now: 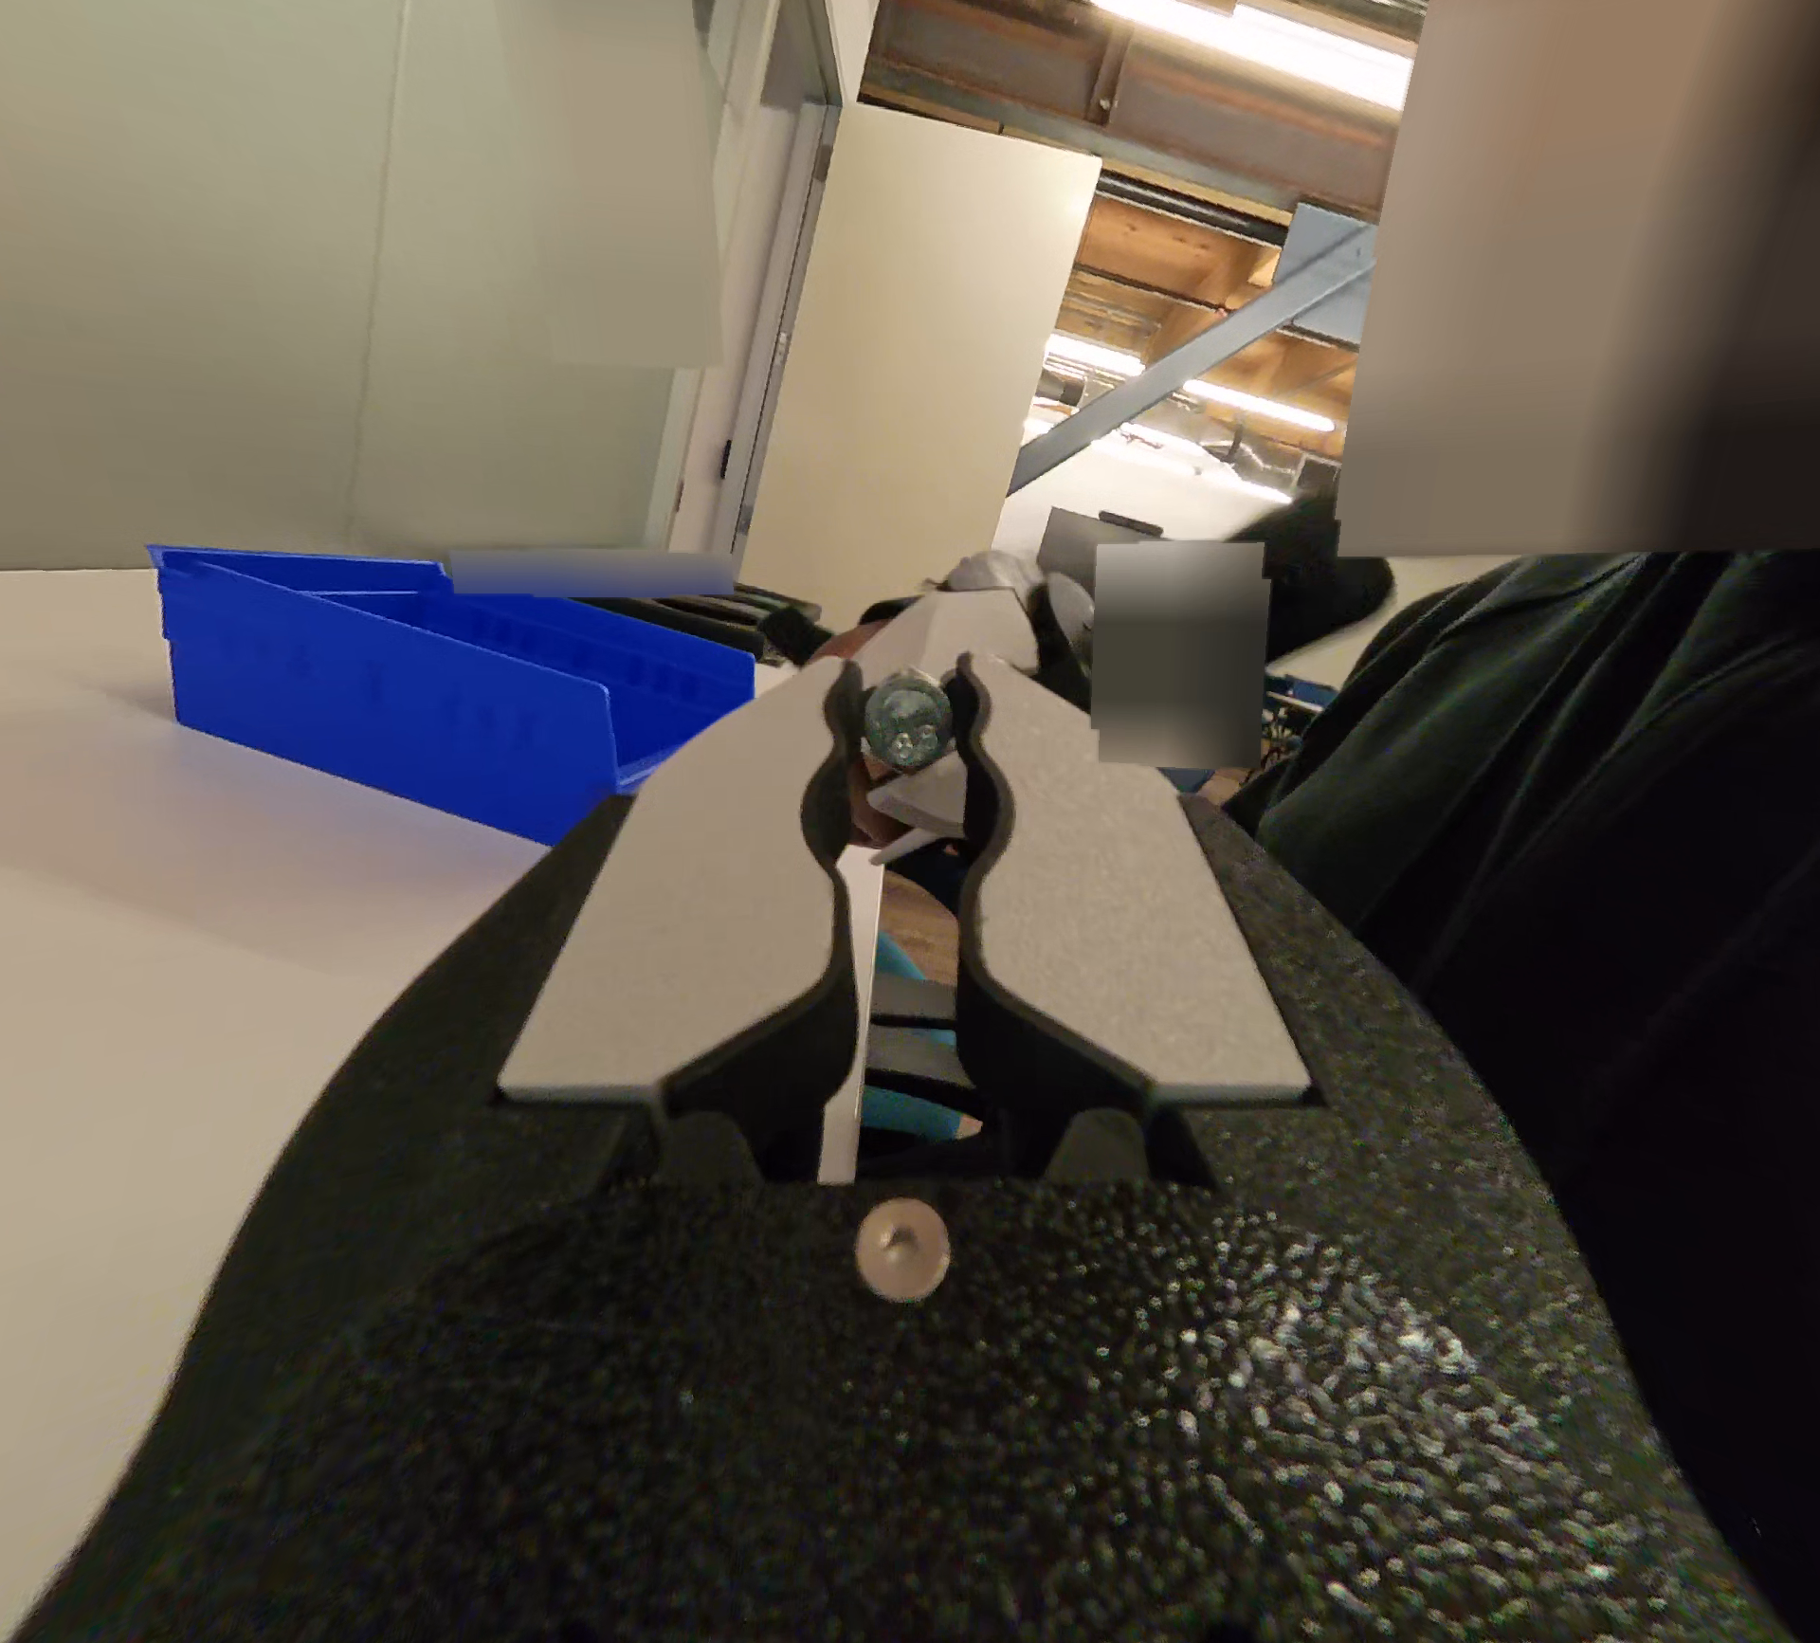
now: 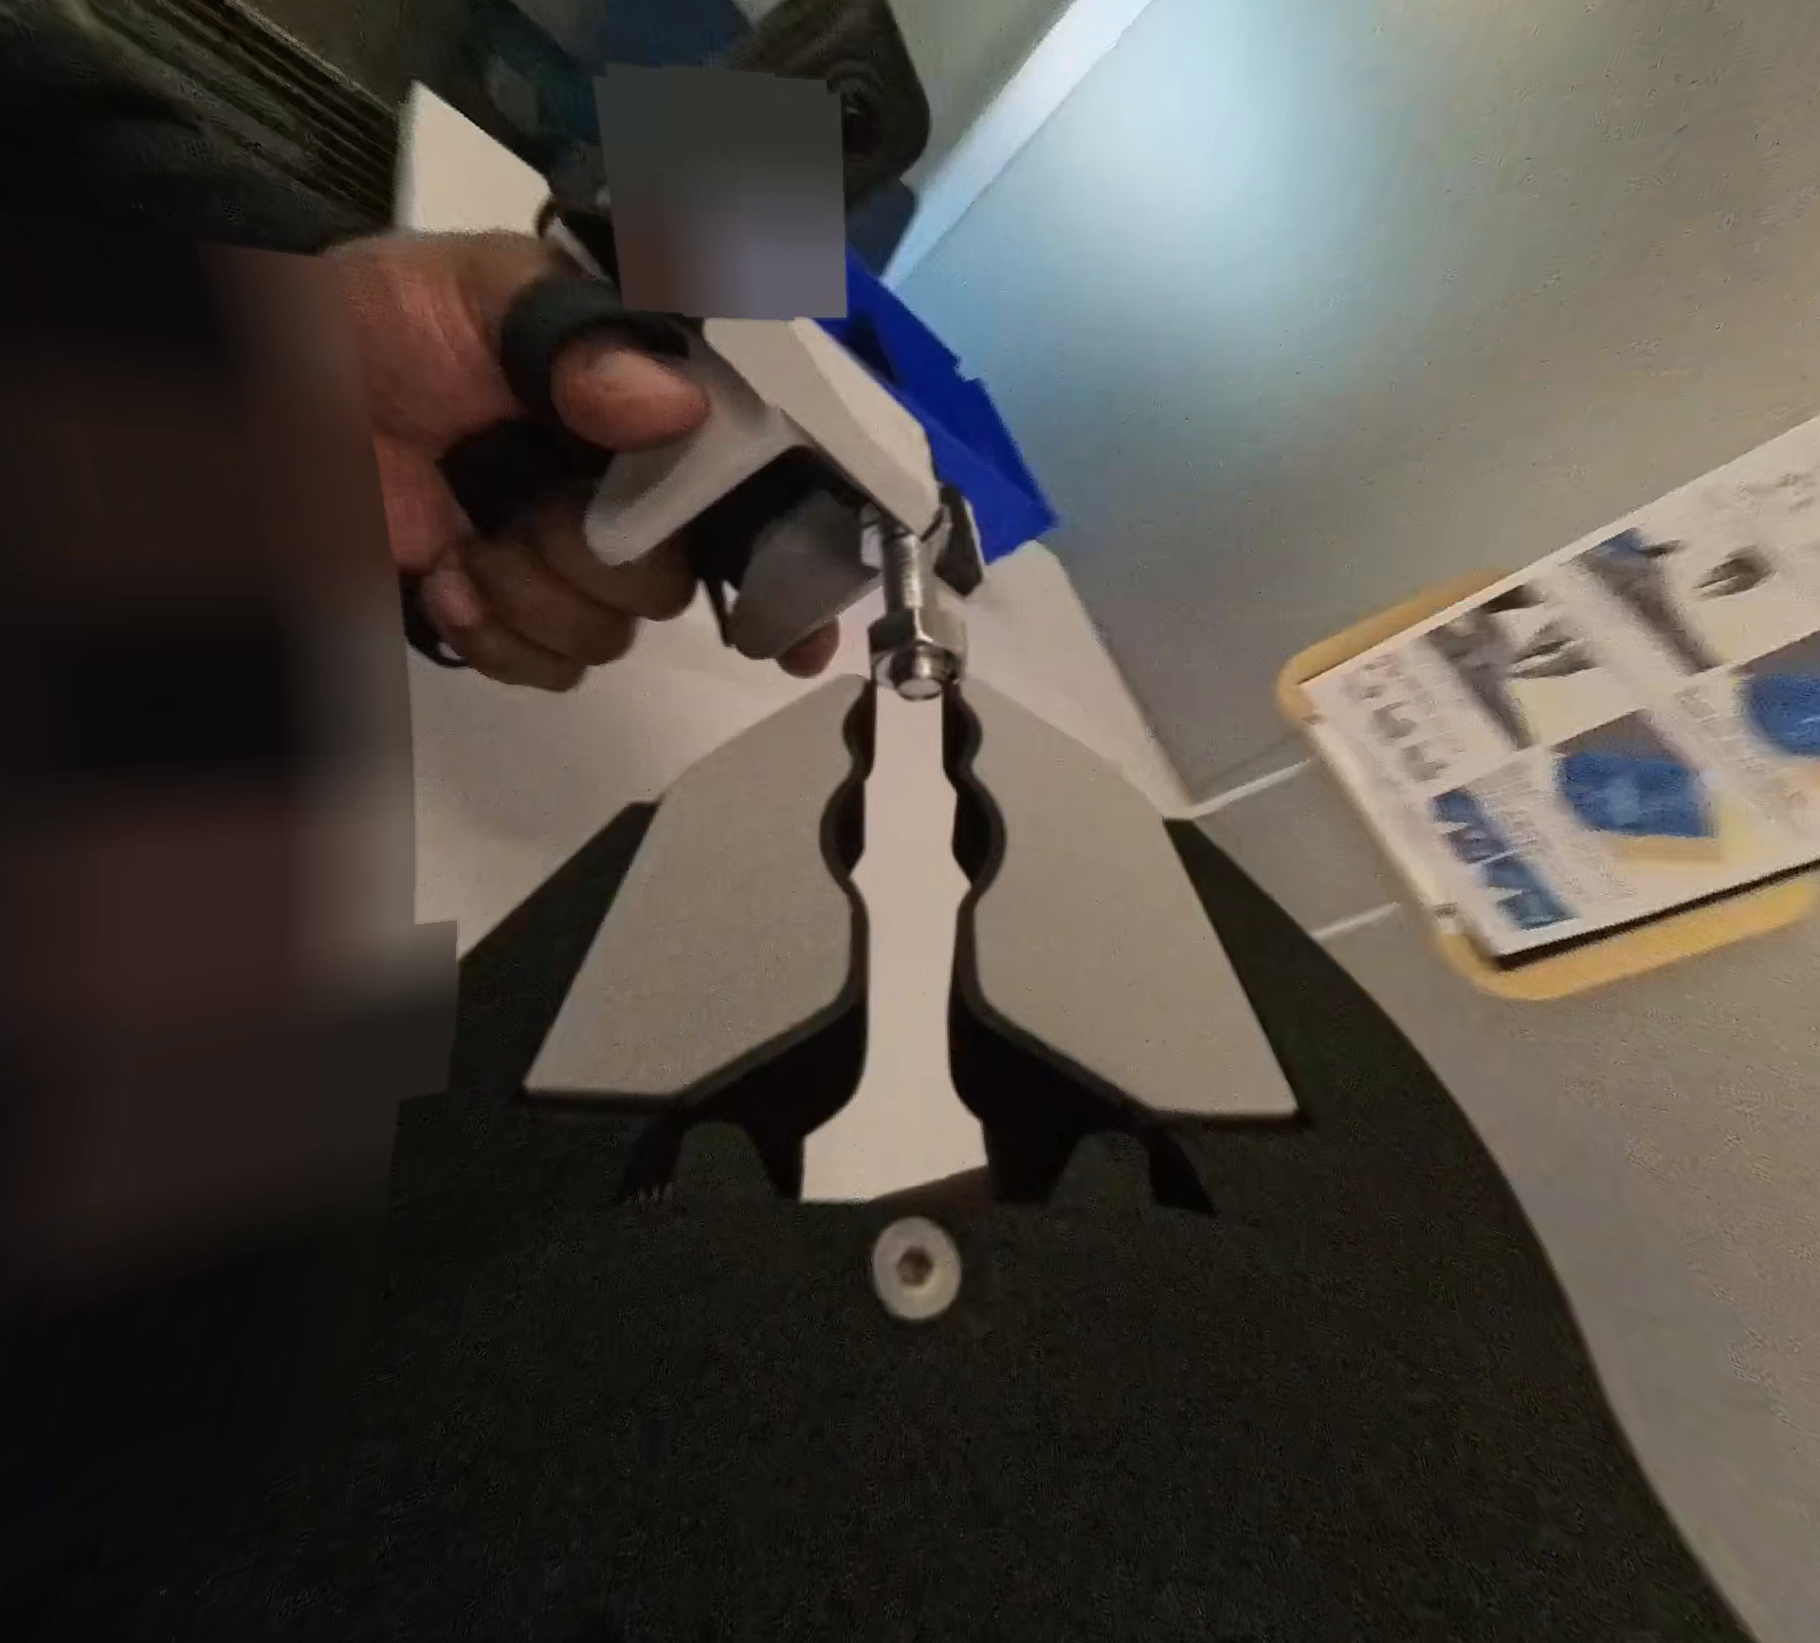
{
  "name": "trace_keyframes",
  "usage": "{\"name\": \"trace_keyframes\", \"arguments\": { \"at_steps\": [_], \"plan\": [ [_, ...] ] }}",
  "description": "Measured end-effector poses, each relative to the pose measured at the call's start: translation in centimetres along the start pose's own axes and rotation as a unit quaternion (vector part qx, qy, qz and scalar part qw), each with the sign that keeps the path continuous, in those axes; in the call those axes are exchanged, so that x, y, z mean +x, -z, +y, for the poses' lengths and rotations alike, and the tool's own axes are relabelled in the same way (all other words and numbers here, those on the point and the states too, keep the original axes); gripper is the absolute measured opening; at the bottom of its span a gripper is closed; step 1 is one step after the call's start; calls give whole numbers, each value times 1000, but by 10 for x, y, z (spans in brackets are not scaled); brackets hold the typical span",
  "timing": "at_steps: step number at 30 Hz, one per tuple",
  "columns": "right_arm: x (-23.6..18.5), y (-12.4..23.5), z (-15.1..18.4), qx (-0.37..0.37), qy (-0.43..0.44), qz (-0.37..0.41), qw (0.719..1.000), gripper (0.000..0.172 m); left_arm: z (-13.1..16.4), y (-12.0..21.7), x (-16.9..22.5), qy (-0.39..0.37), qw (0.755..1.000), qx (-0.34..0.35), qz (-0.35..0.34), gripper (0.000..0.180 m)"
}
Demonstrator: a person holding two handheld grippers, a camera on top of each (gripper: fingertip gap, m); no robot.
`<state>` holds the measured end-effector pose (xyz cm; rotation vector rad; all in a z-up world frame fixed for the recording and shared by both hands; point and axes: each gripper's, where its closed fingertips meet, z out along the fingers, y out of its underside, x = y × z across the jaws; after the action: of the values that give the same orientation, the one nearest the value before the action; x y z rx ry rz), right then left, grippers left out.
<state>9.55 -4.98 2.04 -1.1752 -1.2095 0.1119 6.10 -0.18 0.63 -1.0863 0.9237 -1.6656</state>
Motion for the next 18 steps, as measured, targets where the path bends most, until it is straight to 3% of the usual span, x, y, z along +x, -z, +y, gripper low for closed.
{"name": "trace_keyframes", "arguments": {
  "at_steps": [2,3,4,5,6,7,10,12,15,18],
  "plan": [
    [-10,4,-3,4,-191,-102,976,6,2,0,3,-17,1000,-13,4,17],
    [-17,8,-8,11,-313,-174,933,0,3,0,5,-25,999,-22,11,17],
    [-23,15,-20,35,-421,-254,870,0,3,0,7,-32,999,-28,13,17],
    [-23,23,-34,74,-496,-313,807,0,3,-1,5,-38,999,-32,3,17],
    [-17,27,-40,104,-532,-329,773,0,4,-1,2,-42,998,-35,-5,17],
    [-14,26,-38,108,-530,-313,780,7,2,0,1,-39,999,-28,-6,17],
    [-9,18,-10,40,-382,-180,906,32,-7,3,1,0,1000,13,4,17],
    [-11,22,-11,23,-244,-127,961,31,-8,4,-1,10,1000,20,0,17],
    [-1,25,-20,18,-80,-27,996,35,-9,4,-2,24,999,22,-1,17],
    [11,32,-38,53,40,69,995,38,-9,3,-1,45,999,29,6,17]
  ]
}}
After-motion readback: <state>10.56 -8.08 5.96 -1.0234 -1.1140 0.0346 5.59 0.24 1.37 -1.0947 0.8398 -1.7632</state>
